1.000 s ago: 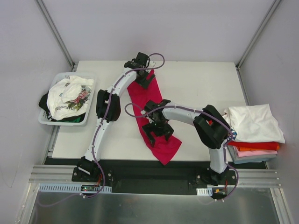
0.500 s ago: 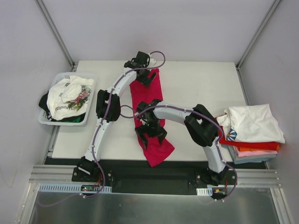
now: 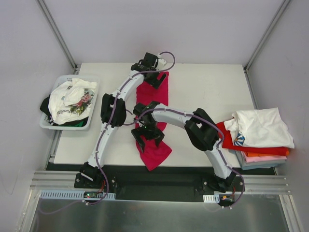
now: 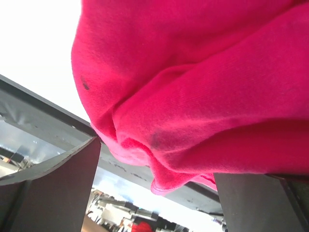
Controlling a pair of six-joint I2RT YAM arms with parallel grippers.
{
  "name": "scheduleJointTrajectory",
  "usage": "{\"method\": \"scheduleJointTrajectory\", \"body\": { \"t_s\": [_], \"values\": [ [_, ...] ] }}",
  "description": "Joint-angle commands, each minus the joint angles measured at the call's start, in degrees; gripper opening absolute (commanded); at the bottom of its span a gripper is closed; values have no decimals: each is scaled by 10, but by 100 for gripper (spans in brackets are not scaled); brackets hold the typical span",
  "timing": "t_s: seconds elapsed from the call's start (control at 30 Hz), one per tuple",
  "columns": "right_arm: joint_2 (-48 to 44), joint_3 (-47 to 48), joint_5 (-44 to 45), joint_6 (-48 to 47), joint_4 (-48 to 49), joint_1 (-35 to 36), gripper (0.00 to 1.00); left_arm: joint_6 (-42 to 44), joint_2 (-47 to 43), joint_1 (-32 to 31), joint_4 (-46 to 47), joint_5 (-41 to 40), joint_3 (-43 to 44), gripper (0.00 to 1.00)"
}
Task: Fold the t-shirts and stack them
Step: Rotate the tshirt 90 degrees
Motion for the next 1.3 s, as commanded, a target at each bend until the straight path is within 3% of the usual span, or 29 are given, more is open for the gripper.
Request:
{"method": "scheduleJointTrajectory", "body": {
  "t_s": [0.0, 0.47, 0.93, 1.27],
  "values": [
    [25, 32, 49, -36, 96, 5, 96, 6, -4, -12, 16, 21, 24, 99],
    [-76, -30, 166, -103, 78, -31, 96, 13, -105, -12, 16, 2, -15, 99],
    [-83, 4, 68, -96, 62, 23, 96, 23, -88, -12, 16, -16, -6, 99],
    [-112, 11, 177, -139, 59, 50, 96, 15, -116, -12, 17, -10, -7, 99]
  ]
}}
